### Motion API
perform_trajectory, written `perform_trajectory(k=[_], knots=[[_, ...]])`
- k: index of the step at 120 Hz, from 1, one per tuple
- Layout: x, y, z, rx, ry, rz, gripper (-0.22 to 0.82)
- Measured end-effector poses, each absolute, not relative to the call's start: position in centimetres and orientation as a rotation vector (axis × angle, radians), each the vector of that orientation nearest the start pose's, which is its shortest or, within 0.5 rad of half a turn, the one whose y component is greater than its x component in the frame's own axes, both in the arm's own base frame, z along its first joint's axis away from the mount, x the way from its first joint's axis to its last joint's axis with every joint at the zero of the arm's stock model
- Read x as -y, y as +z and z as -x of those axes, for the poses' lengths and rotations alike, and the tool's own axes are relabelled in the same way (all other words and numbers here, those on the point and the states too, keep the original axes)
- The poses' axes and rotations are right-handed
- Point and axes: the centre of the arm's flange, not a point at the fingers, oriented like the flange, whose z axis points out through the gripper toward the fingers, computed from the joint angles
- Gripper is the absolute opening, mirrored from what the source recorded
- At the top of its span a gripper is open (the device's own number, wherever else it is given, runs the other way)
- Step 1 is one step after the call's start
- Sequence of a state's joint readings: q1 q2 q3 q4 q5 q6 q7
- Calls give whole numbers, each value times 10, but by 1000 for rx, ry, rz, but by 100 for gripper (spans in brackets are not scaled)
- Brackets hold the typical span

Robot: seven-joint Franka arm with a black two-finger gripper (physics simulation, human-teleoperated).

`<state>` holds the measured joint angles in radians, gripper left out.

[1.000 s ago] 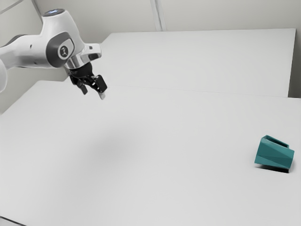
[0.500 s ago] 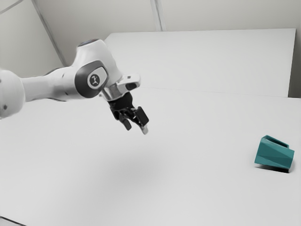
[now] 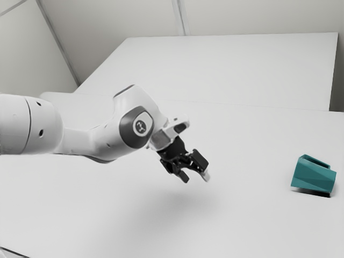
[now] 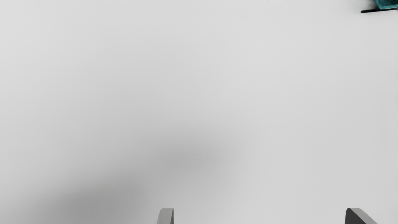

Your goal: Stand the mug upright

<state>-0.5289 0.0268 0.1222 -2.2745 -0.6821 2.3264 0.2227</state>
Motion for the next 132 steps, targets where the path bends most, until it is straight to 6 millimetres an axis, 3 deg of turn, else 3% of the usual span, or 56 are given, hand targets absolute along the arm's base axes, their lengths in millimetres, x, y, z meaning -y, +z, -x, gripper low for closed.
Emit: perform_trajectory(k=[19, 35, 55, 84, 132], knots=[[235, 328, -477, -232, 45, 3723, 60], [252, 322, -482, -308, -4, 3758, 60], [273, 327, -497, -487, -106, 3759, 60], [310, 322, -501, -721, -161, 3735, 60], [375, 335, -536, -1085, -357, 3642, 60]])
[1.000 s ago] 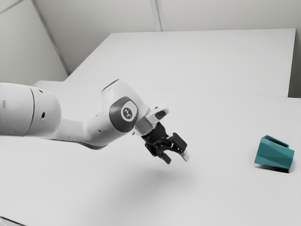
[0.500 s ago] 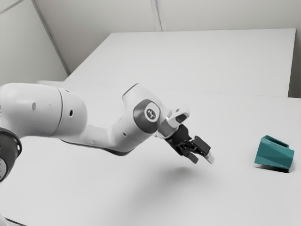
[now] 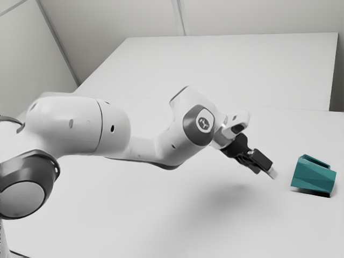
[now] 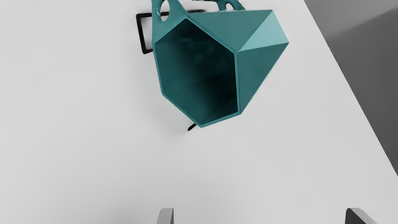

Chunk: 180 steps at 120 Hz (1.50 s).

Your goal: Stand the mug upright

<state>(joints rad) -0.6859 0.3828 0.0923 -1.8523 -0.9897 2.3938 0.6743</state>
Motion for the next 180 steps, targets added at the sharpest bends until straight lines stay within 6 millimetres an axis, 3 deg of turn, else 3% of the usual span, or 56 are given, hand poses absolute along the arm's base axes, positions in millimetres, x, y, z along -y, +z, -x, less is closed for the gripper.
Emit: perform_trajectory(k=[22, 53, 99, 170, 180], knots=[[404, 339, -546, 778, 267, -2312, 60], [432, 322, -566, 815, 275, -2267, 60], [428, 323, -580, 840, 293, -2247, 60], [453, 286, -600, 899, 266, -2194, 60], [456, 281, -598, 907, 253, -2191, 55]])
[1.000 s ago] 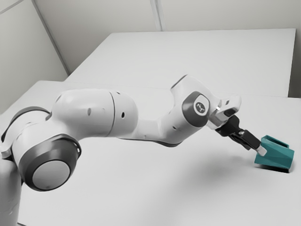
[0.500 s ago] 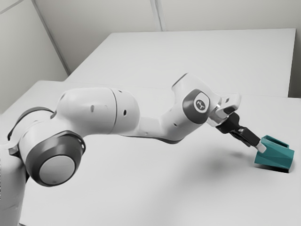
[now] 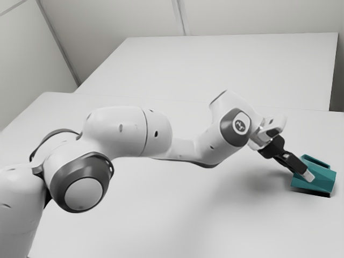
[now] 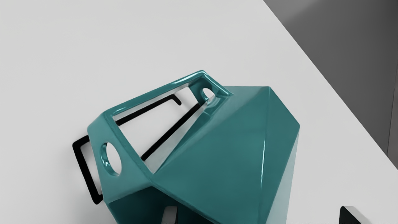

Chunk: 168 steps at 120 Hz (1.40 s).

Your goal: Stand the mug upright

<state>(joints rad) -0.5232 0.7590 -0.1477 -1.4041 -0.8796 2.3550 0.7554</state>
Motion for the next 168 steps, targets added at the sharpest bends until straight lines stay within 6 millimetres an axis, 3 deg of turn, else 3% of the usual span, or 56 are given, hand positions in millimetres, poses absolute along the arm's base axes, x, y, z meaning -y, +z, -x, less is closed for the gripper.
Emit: perform_trajectory(k=[37, 54, 94, 120, 139, 168], knots=[[461, 283, -598, 937, 259, -2189, 9], [463, 286, -598, 943, 265, -2188, -5], [474, 297, -592, 967, 281, -2197, -17], [467, 345, -594, 993, 352, -2207, -18], [434, 387, -604, 994, 428, -2259, -18], [390, 457, -590, 1129, 521, -2397, -18]])
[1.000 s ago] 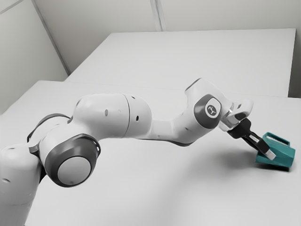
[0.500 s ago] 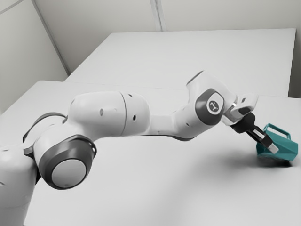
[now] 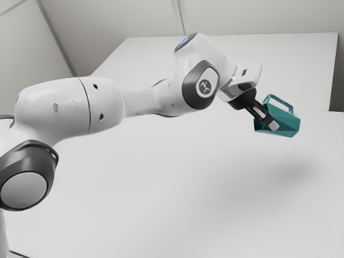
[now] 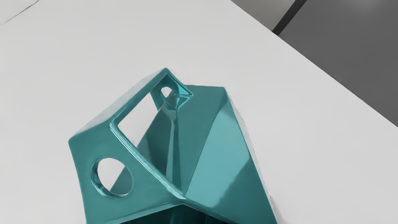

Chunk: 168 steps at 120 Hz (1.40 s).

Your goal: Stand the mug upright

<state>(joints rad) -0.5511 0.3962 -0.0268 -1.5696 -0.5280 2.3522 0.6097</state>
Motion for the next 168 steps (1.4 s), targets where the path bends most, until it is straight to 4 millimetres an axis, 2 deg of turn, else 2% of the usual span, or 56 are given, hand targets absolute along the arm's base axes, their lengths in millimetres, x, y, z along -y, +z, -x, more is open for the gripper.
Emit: perform_trajectory(k=[12, 39, 59, 90, 113, 137, 151, 168], knots=[[371, 481, -585, -1486, -659, 3047, -18], [299, 499, -595, -1278, -462, 2970, -18], [233, 493, -606, -1046, -262, 2976, -18], [138, 470, -585, -765, -51, 3016, -18], [96, 458, -586, -627, 2, 2995, -18], [49, 425, -579, -496, 120, 2983, -18], [38, 411, -576, -461, 169, 2981, -18], [33, 388, -574, -447, 248, 2981, -18]])
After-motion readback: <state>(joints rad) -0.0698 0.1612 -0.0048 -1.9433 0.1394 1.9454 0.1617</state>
